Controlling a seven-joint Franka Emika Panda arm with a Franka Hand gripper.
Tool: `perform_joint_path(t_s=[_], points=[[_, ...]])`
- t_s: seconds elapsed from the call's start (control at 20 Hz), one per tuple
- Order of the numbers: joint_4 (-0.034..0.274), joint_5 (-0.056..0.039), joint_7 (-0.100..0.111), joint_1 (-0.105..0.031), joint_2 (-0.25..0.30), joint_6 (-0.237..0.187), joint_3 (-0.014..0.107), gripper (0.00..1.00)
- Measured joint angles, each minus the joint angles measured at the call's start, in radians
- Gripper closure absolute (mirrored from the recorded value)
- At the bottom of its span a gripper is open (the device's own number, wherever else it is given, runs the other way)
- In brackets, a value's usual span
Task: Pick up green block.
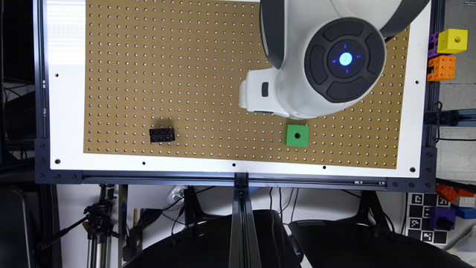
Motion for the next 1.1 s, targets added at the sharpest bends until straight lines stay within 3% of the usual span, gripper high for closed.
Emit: perform_joint_path(t_s=[0.85,0.9,1.1], points=[[-0.002,0.0,0.0,-0.002,0.0,0.0,0.0,0.0],[0.123,0.0022,0.018,0.005,0.084,0.001,0.028,0.0],[0.195,0.0022,0.026,0.012,0.147,0.0,0.033,0.0]])
